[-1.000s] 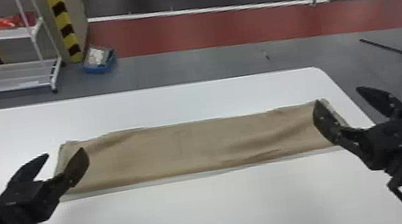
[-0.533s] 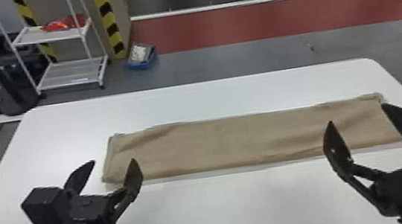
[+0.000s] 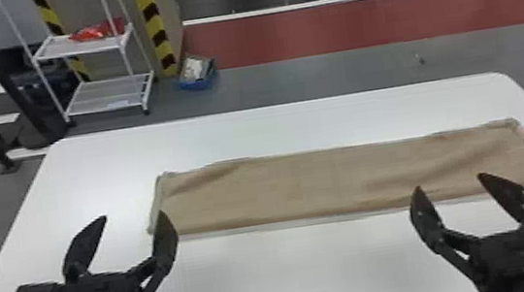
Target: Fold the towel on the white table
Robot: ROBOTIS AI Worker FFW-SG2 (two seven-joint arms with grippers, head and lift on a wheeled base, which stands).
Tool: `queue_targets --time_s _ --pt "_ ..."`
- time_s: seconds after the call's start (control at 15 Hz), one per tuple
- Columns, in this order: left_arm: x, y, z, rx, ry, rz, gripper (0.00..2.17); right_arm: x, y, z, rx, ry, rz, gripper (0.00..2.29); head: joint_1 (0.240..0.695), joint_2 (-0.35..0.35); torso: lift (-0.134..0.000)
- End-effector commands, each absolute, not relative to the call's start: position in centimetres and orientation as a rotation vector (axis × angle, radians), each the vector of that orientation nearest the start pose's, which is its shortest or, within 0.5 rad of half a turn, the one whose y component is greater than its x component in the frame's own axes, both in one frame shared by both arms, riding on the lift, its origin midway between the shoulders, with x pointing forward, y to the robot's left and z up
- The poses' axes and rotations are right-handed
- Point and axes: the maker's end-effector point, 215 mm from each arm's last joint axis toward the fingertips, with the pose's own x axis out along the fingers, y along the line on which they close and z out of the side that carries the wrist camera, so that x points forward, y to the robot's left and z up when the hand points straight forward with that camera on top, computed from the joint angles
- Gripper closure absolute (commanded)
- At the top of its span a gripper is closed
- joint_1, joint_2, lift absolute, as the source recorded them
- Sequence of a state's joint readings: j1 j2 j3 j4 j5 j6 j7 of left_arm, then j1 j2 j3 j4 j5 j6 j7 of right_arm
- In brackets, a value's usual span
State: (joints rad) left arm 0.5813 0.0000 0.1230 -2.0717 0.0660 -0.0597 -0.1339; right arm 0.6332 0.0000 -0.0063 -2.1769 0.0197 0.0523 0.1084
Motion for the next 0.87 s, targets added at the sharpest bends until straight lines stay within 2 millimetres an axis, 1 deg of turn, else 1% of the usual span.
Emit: queue_targets --time_s 0.0,0.07,0.27,0.8 --pt "41.28 27.78 -33.09 0.002 0.001 -0.001 0.11 40.72 -20.25 -33.87 -0.013 0.086 0.112 0.13 0.695 0.075 -0.126" --pt "41.12 28.21 -33.09 0.002 0.004 0.007 0.11 40.72 -20.25 -33.87 -0.011 0.086 0.112 0.13 0.695 0.085 -0.126" --pt "41.0 28.47 -33.19 0.0 0.006 0.011 0.11 40.8 -20.06 -33.83 -0.009 0.086 0.116 0.13 0.695 0.11 -0.126" --pt "40.56 28.29 -32.68 0.0 0.003 0.008 0.11 40.84 -20.1 -33.92 0.007 0.09 0.115 0.13 0.695 0.116 -0.126"
